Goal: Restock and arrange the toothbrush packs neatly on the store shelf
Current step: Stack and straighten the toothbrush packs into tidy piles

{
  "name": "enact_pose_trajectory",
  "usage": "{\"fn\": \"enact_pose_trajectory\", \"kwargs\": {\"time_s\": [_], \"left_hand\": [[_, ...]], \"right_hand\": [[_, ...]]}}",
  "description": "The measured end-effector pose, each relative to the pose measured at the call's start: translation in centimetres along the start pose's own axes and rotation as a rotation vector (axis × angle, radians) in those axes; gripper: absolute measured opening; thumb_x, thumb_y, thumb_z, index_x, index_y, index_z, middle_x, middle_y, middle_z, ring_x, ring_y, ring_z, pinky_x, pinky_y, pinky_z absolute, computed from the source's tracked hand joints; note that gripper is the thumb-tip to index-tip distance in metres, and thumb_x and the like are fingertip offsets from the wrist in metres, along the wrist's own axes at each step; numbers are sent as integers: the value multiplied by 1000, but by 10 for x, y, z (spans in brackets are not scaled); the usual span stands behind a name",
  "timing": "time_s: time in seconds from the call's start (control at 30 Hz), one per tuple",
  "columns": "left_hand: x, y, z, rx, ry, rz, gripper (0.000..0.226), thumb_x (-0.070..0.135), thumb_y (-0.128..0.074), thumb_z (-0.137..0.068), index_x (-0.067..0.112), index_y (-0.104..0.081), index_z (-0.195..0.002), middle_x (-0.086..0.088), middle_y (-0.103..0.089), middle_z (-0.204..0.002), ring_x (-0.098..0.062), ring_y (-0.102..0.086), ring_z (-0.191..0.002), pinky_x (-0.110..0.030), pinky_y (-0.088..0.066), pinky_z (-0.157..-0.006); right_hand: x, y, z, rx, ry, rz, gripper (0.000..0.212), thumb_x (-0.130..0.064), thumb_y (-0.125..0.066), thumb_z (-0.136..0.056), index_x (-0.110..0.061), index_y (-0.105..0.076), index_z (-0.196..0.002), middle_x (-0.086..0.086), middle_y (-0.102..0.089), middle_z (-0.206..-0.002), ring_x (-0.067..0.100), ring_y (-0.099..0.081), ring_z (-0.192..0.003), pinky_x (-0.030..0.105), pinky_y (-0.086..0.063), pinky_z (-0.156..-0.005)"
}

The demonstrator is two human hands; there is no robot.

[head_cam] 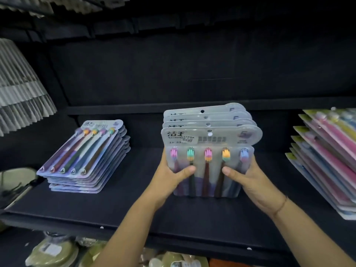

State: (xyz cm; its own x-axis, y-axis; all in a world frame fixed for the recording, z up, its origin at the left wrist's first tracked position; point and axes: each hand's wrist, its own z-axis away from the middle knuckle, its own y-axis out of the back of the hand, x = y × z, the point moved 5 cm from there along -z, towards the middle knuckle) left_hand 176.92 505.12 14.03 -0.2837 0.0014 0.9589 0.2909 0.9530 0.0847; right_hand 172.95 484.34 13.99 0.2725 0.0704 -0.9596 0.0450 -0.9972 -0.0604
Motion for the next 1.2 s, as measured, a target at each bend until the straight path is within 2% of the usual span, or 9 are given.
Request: {"fn": "enact_pose_trajectory", "kwargs": {"time_s": [0.1,0.27,0.4,0.53,0.67,0.8,0.87,0.97,1.2], "left_hand": [[-5,-1,-2,21,29,31,73,37,-80,-72,20,-48,-136,6,-65,-127,-11,-60,-120,-31,-48,-99],[-28,-1,0,59,127,36,64,43,-80,-76,27,-52,-131,10,-67,-123,-8,-60,-118,-25,-48,-96],[-33,12,-3,218,231,12,46,47,-73,-80,26,-59,-119,4,-70,-117,-9,-67,-105,-28,-53,-90],[-45,67,-1,403,480,-81,86,77,-69,-66,10,-63,-120,-5,-71,-112,-22,-68,-103,-43,-53,-95],[-58,125,-11,405,692,-358,80,71,-60,-80,-4,-57,-107,-11,-65,-105,-28,-64,-94,-36,-52,-84],[-62,159,-35,388,671,-578,63,58,-61,-88,-3,-62,-98,-11,-62,-79,-28,-60,-80,-31,-46,-72],[-59,169,-44,393,645,-722,54,52,-58,-92,-1,-59,-90,-10,-58,-72,-27,-57,-75,-33,-45,-68],[-56,175,-50,352,655,-878,47,44,-47,-100,0,-59,-97,-19,-65,-101,-32,-59,-89,-33,-44,-74],[-45,151,-37,393,526,-1017,63,49,-42,-100,-4,-41,-134,-22,-51,-137,-36,-49,-126,-39,-39,-100]], "right_hand": [[9,1,2,-2,-33,4,79,-30,-85,-74,-26,-40,-138,-2,-57,-136,13,-54,-127,36,-44,-106],[26,3,5,31,-121,51,78,-53,-83,-67,-41,-42,-132,-14,-59,-132,3,-55,-123,30,-43,-101],[30,-8,-5,107,-190,86,58,-42,-70,-74,-28,-50,-127,-5,-66,-121,7,-65,-107,27,-52,-90],[56,-59,-26,182,-373,103,54,-52,-74,-75,-16,-56,-112,3,-71,-102,18,-71,-91,35,-56,-85],[92,-108,-58,280,-506,90,55,-42,-74,-81,-7,-52,-117,9,-67,-104,24,-67,-91,37,-54,-84],[112,-142,-85,301,-569,172,52,-38,-64,-86,-2,-54,-121,13,-63,-112,28,-63,-93,32,-48,-73],[115,-156,-92,319,-584,251,56,-42,-60,-85,-3,-53,-124,13,-59,-121,30,-60,-99,36,-50,-83],[113,-169,-94,326,-645,491,54,-49,-51,-89,-8,-52,-125,12,-45,-132,32,-49,-117,42,-40,-103],[110,-173,-97,359,-614,555,57,-47,-53,-91,-10,-46,-134,14,-40,-137,34,-41,-127,44,-34,-107]]}}
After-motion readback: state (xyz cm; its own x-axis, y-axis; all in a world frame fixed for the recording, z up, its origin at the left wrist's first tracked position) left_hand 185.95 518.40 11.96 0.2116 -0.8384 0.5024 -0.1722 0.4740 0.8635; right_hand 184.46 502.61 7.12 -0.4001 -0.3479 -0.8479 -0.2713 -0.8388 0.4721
